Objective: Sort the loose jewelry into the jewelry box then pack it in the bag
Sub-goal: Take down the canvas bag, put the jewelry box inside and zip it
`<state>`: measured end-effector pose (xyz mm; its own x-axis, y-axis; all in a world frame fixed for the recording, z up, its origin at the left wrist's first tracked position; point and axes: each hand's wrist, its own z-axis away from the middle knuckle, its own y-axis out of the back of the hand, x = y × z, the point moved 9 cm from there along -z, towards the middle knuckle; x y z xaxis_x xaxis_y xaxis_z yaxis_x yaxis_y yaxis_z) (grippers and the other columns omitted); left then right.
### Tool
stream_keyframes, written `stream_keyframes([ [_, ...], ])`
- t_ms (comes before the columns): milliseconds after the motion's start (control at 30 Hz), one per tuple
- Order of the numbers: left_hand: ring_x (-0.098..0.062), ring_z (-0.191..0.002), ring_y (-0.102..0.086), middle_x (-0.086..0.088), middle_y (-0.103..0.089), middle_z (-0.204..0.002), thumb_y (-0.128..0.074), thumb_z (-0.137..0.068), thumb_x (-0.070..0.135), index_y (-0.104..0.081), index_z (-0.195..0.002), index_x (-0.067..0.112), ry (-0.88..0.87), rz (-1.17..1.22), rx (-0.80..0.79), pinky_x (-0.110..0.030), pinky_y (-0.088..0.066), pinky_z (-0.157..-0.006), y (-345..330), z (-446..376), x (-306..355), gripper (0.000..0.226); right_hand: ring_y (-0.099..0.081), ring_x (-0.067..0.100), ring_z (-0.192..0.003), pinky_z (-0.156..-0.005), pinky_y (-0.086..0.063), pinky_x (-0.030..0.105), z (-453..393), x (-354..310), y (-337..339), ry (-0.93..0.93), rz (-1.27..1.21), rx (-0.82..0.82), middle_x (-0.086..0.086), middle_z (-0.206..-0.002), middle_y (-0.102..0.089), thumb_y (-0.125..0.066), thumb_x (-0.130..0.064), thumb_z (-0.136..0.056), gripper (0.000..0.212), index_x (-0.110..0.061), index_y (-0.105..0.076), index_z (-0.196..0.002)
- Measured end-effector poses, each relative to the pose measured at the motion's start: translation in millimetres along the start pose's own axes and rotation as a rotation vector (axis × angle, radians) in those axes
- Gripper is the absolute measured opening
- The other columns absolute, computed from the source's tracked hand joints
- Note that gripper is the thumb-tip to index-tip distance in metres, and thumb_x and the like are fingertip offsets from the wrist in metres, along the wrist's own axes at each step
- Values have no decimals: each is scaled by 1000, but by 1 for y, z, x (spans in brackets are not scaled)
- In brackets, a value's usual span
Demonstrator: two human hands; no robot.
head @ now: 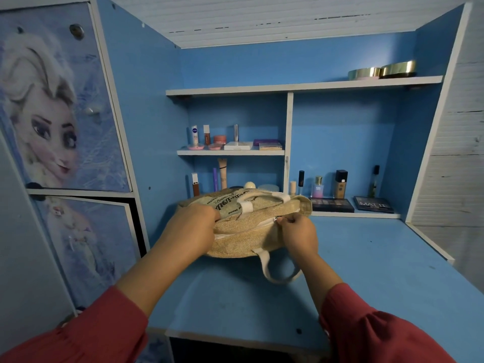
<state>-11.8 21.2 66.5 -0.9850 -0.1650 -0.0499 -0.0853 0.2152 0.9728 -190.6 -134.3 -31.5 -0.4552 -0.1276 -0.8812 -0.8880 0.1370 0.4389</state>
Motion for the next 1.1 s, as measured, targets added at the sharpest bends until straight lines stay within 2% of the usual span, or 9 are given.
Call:
stream_keyframes([
  [100, -17, -72, -53, 4, -46, -69, -48, -76, -7, -68, -110, 17, 2, -17, -2, -26, -43, -61, -1, -1, -2, 46, -62, 27, -84, -75, -53, 40, -11, 5, 1, -18, -10, -6, 6, -87, -66, -57, -29, -90, 13, -20, -65, -84],
  [200, -17, -74, -53, 4, -46, -70, -48, -77, -7, -67, -111, 18, 2, -20, -17, -27, -45, -64, -1, -1, 0, 47, -63, 27, -82, -74, -55, 41, -17, 8, 5, -33, -12, -6, 6, -84, -68, -56, -27, -89, 15, -17, -67, -86],
  [367, -15, -76, -52, 6, -45, -71, -48, -78, -6, -67, -115, 19, -6, -16, -19, -28, -46, -67, -1, -1, 0, 48, -60, 31, -84, -68, -50, 38, -27, 11, 14, -14, 93, 57, 9, -87, -64, -52, -22, -91, 9, -21, -55, -83],
  [533, -18, -83, -60, -3, -63, -93, -48, -78, -6, -66, -117, 20, 15, 7, -27, -30, -51, -72, -3, -1, -2, 50, -60, 29, -85, -73, -53, 40, -36, 14, 20, -38, 162, 88, 10, -91, -63, -49, -24, -90, 19, -16, -66, -88],
  [633, -16, -78, -56, 1, -55, -83, -46, -78, -6, -66, -117, 20, -1, -8, -7, -28, -49, -68, -2, -1, -2, 51, -60, 29, -85, -75, -54, 42, -40, 18, 22, -57, 194, 92, 9, -91, -63, -47, -23, -88, 20, -16, -65, -85],
  [767, -13, -70, -48, 7, -42, -70, -45, -79, -7, -66, -116, 21, -23, -25, 5, -25, -42, -59, -2, 0, 0, 51, -59, 31, -88, -76, -53, 41, -46, 19, 28, -46, 252, 93, 11, -98, -63, -46, -22, -87, 24, -16, -67, -96],
  [900, -10, -65, -47, 7, -44, -71, -45, -80, -7, -65, -117, 20, -25, -29, -8, -23, -41, -55, -2, 2, 0, 50, -56, 34, -99, -81, -51, 41, -53, 22, 39, -37, 298, 101, 12, -109, -61, -48, -21, -87, 28, -18, -67, -107],
  [1100, -10, -60, -45, 5, -46, -69, -44, -80, -4, -63, -120, 22, -18, -38, -25, -19, -35, -49, -2, 3, 5, 51, -58, 33, -91, -75, -50, 37, -59, 22, 42, -13, 300, 87, 12, -102, -63, -48, -18, -85, 27, -17, -69, -102],
])
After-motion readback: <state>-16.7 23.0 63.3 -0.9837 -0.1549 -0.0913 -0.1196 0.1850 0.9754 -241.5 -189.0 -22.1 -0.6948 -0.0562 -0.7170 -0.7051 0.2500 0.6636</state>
